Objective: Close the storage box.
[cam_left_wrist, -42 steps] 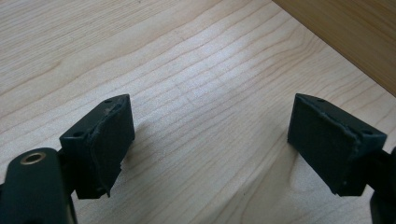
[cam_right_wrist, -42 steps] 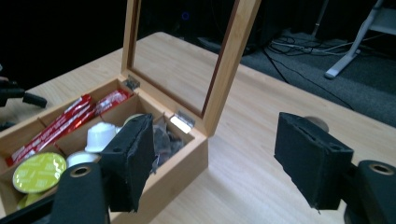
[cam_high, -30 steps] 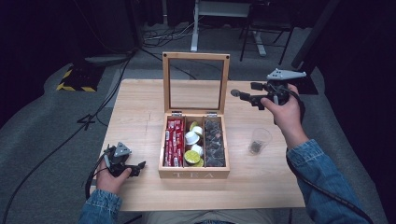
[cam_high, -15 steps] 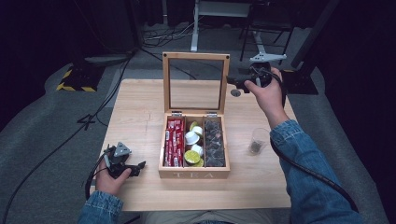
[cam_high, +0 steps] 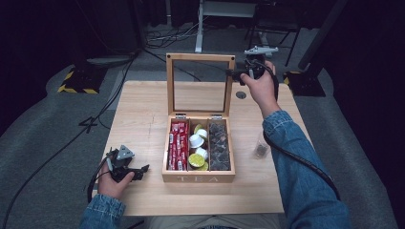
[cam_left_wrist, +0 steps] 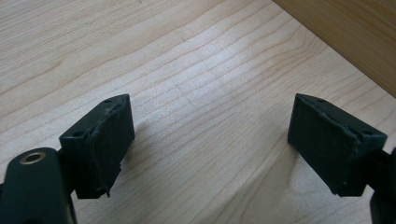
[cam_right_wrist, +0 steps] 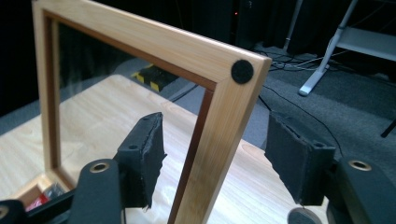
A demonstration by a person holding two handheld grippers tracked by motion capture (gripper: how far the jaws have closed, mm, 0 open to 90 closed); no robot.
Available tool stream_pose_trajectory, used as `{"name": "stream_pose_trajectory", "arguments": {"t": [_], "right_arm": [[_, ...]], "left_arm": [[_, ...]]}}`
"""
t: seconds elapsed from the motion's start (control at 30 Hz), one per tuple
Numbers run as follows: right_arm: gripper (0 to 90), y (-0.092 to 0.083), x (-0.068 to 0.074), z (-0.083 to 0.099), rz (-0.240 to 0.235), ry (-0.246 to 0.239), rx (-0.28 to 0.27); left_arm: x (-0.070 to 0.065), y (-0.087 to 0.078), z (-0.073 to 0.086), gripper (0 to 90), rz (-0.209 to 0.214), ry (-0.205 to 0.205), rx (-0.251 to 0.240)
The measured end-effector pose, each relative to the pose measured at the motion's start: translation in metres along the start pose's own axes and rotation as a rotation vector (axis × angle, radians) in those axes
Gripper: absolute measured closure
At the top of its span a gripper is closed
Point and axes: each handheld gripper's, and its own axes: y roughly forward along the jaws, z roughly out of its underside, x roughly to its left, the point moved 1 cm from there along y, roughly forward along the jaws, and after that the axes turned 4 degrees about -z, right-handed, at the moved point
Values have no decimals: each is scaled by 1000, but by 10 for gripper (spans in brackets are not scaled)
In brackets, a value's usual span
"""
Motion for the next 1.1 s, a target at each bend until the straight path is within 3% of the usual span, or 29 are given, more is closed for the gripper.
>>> {"name": "stream_pose_trajectory", "arguments": {"t": [0.07, 0.2, 0.4, 0.67, 1.1], "right_arm": [[377, 7, -1, 3, -15, 29, -5], [417, 18, 1, 5, -40, 30, -10], [489, 20, 2, 3, -17, 36, -11], [549, 12, 2, 3, -35, 55, -19], [570, -15, 14, 4, -92, 7, -30]], "left_arm": [[0, 0, 0, 149, 0, -1, -1], [0, 0, 0, 149, -1, -2, -1], [0, 0, 0, 149, 0, -1, 1], [0, 0, 0, 148, -2, 2, 0], [0, 0, 0, 148, -3, 5, 2]]}}
